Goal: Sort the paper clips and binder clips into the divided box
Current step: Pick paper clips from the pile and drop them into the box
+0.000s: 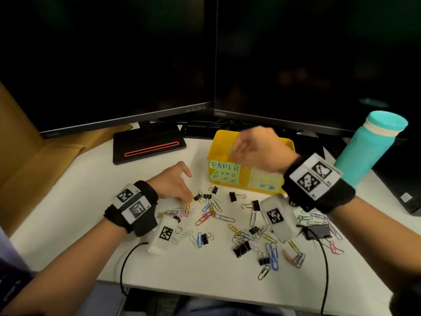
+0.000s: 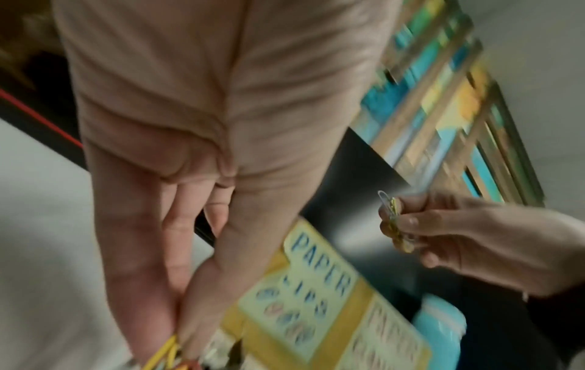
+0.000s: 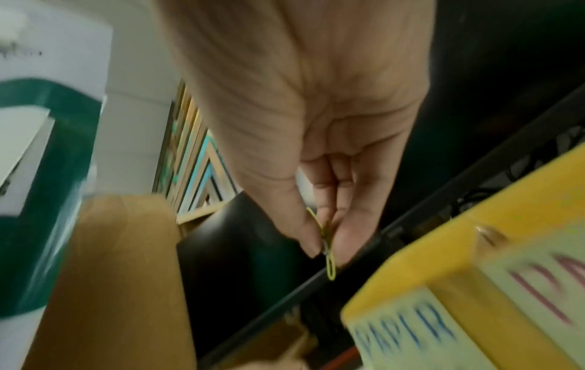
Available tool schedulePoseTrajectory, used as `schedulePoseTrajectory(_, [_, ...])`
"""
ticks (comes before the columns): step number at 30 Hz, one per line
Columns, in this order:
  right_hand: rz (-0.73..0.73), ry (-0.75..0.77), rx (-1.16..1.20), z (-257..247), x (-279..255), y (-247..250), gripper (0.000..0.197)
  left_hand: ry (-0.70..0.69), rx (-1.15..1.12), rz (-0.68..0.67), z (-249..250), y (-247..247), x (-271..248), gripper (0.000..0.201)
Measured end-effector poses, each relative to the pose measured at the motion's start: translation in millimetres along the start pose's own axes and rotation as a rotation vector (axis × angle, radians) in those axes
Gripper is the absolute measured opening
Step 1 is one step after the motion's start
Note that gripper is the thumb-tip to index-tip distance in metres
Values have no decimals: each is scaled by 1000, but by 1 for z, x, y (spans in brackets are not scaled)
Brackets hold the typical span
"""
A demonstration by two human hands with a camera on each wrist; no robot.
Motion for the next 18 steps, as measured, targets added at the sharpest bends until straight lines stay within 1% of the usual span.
schedulePoseTrajectory(2, [173,-21,116,5,16,17,13,-14,-111,5,3,10,-4,57])
schedulePoseTrajectory(3, [216,-51,129,10,26,17,13,-29,-158,13,7,15,-7,57])
schedulePoseTrajectory(4, [218,-89,118,17,36,14,11,-49,-192,27,13,21,-10,57])
schedulePoseTrajectory(5, [182,-134,93,23,45,7,7,-73,-210,47,20,27,-12,57])
schedulePoseTrajectory(7, [117,-241,30,37,55,-3,17,-138,-222,107,42,38,-14,56])
schedulePoseTrajectory(8, [138,-267,20,42,55,-2,21,-179,-243,151,56,42,-13,56])
schedulePoseTrajectory(11, [348,-186,65,47,40,14,16,-311,-351,277,95,45,0,52])
schedulePoseTrajectory(12, [392,-167,97,49,33,18,14,-336,-385,297,104,41,5,52])
schedulePoseTrajectory(14, [424,-125,135,47,19,21,11,-354,-438,290,113,30,15,51])
schedulePoseTrajectory(15, [423,-90,120,42,11,19,11,-358,-426,286,112,26,18,52])
schedulePoseTrajectory(16, [398,-38,72,33,4,14,11,-368,-368,305,107,25,18,52])
schedulePoseTrajectory(17, [332,43,-6,22,-4,6,13,-393,-268,345,102,28,12,50])
schedulePoseTrajectory(18, [211,142,-99,10,-11,-8,15,-425,-140,375,95,33,5,46])
Point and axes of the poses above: each hand's wrist, its own x-axis towards the middle knuckle, its own y-axis out of the back of the hand, z = x × y, the point moved 6 cm from there along x, towards the middle knuckle, and after that the axes turned 2 degrees about z, right-handed, at the moved point
